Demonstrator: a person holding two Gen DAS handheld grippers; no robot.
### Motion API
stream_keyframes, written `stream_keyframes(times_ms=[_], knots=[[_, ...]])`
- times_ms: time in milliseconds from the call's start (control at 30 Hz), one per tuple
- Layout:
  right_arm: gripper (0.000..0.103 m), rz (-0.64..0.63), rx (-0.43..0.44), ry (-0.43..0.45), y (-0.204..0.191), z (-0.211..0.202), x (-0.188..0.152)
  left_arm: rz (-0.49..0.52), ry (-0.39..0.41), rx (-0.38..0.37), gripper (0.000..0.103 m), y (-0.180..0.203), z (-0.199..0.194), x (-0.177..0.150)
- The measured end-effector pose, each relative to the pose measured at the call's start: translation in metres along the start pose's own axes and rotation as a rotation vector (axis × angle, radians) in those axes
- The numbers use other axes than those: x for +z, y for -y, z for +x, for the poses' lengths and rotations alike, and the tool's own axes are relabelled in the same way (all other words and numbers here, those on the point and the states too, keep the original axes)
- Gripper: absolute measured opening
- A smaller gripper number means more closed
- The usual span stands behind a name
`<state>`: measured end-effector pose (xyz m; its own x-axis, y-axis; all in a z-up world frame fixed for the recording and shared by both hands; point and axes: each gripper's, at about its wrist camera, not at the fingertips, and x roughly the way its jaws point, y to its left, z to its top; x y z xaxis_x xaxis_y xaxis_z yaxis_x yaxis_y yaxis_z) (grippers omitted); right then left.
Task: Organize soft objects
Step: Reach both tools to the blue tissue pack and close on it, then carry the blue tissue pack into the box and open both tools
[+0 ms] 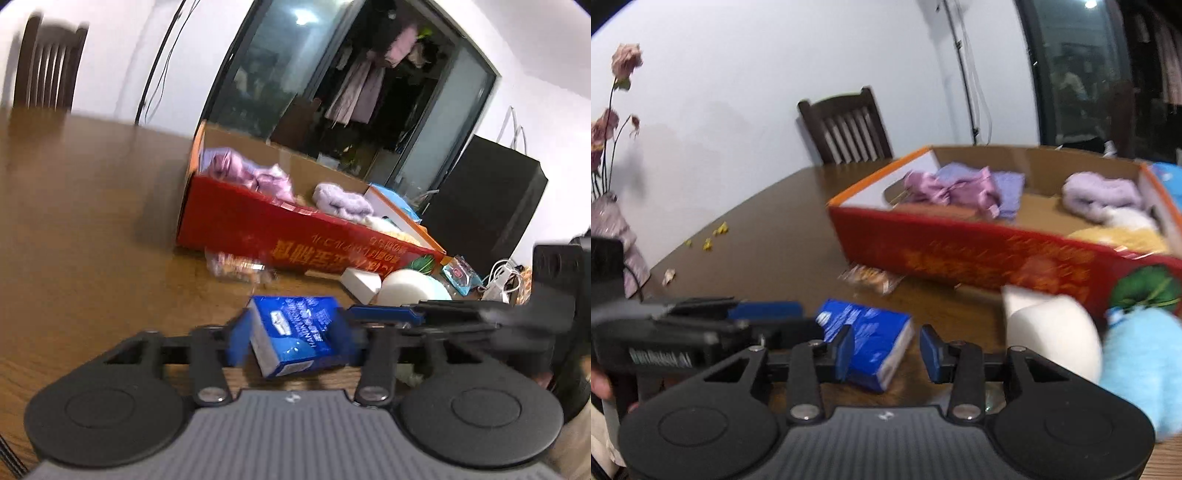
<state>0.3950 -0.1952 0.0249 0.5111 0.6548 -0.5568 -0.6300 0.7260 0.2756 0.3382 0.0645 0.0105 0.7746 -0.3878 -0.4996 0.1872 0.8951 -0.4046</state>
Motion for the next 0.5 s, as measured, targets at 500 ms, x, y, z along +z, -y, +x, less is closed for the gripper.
stream_keyframes(times_ms=[500], knots=[[0.021, -0.048, -0.034, 0.085, -0.009, 0.000, -0.013, 0.001, -0.009, 0.026, 0.026, 0.003, 0.002, -0.004]])
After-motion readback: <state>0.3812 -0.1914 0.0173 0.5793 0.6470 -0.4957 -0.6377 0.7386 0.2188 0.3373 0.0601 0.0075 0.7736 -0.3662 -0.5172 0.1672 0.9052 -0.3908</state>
